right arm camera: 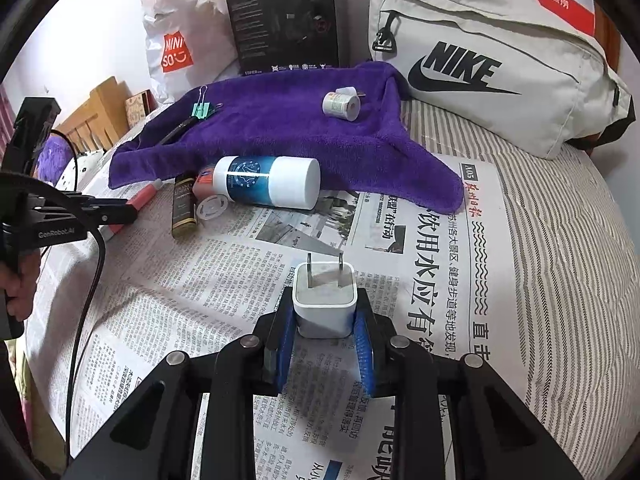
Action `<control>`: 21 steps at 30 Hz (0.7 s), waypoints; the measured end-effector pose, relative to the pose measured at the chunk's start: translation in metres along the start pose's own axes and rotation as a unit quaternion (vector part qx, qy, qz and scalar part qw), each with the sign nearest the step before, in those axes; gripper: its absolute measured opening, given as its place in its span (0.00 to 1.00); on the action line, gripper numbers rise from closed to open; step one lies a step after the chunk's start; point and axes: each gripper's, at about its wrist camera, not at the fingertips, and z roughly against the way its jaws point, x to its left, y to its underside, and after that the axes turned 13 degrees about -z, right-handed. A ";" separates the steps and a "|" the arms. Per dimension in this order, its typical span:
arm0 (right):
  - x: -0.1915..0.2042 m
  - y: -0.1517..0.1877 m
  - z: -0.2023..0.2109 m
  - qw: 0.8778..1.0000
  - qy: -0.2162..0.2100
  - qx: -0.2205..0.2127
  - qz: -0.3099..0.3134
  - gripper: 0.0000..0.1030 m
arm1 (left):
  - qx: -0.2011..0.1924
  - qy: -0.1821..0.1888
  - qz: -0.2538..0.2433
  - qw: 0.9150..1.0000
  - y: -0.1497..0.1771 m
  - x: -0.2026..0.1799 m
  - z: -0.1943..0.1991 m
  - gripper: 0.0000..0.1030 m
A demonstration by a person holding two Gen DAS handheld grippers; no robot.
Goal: Organize rigid objects
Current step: 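Move the left gripper to the pink highlighter and grasp it, then carry the highlighter beside the marker with the left gripper while the right places the plug by the jar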
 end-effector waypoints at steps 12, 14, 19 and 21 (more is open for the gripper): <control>0.006 -0.009 0.006 1.000 -0.004 0.003 0.005 0.26 | -0.004 -0.003 0.000 1.000 0.008 0.008 0.003 0.15; 0.007 -0.012 0.008 1.000 -0.006 -0.002 0.006 0.26 | -0.007 0.000 0.006 1.000 0.009 0.011 0.006 0.15; 0.012 -0.022 0.013 1.000 -0.015 -0.009 0.010 0.26 | -0.022 0.003 0.008 1.000 0.007 0.016 0.022 0.15; 0.014 -0.028 0.015 1.000 -0.018 -0.014 0.012 0.26 | -0.026 0.002 0.007 1.000 0.004 0.017 0.028 0.15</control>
